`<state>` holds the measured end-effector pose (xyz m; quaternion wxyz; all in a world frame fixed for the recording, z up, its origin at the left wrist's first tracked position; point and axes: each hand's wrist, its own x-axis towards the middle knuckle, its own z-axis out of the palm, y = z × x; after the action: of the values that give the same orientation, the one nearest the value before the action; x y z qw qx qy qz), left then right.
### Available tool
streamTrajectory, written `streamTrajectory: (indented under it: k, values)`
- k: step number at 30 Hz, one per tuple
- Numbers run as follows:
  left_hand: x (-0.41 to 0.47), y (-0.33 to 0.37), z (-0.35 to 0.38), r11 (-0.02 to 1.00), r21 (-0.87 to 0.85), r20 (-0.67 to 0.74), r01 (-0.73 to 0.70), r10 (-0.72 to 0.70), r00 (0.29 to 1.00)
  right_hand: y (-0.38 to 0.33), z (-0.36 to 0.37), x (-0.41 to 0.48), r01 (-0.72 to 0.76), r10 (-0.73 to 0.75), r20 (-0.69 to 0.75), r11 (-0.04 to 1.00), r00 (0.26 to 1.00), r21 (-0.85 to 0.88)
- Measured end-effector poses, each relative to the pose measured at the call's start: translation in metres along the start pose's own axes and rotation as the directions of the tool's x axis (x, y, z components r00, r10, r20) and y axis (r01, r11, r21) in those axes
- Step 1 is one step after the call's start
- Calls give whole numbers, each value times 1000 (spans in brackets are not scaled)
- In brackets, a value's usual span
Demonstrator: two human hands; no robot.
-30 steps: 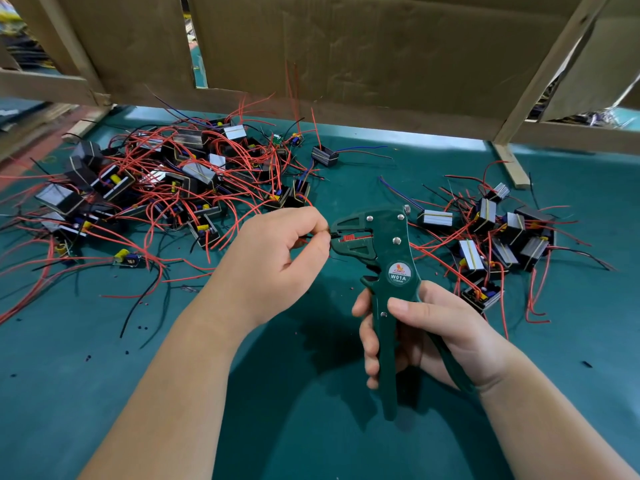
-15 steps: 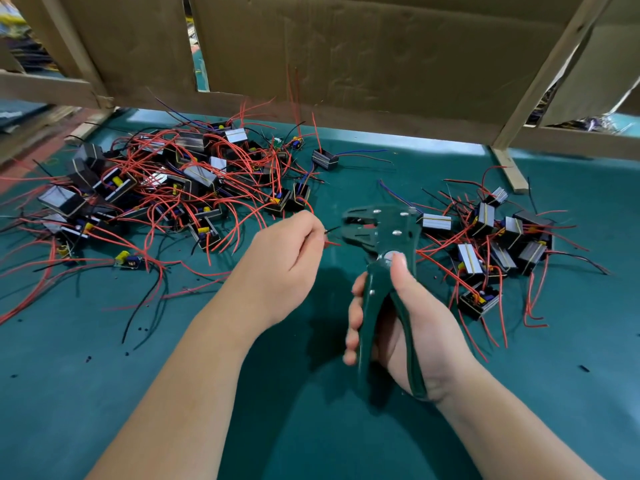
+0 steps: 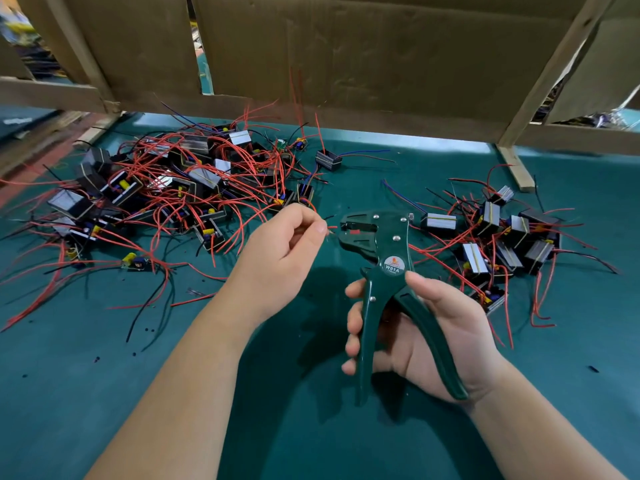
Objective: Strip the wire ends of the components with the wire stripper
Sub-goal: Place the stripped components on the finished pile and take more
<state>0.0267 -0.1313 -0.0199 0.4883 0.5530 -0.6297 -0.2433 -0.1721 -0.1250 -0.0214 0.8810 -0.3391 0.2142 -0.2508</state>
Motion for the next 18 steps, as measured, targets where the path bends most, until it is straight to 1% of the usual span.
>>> streamTrajectory:
  k: [4,9,14,18]
  values:
    - [-1,2,4,1000,1,26,-28,28,999,0,1,-1,5,-4,43,1000,999,-17]
    - [-1,2,5,998,-1,20,-58,58,998,0,0,-2,-5,7,40,999,999,-51]
    - [-2,3,3,997,3,39,-82,82,996,0,0,-3,-3,3,0,994,1000,-110]
    - [-3,4,2,996,5,41,-91,90,995,0,1,-3,-6,5,-5,993,1000,-120]
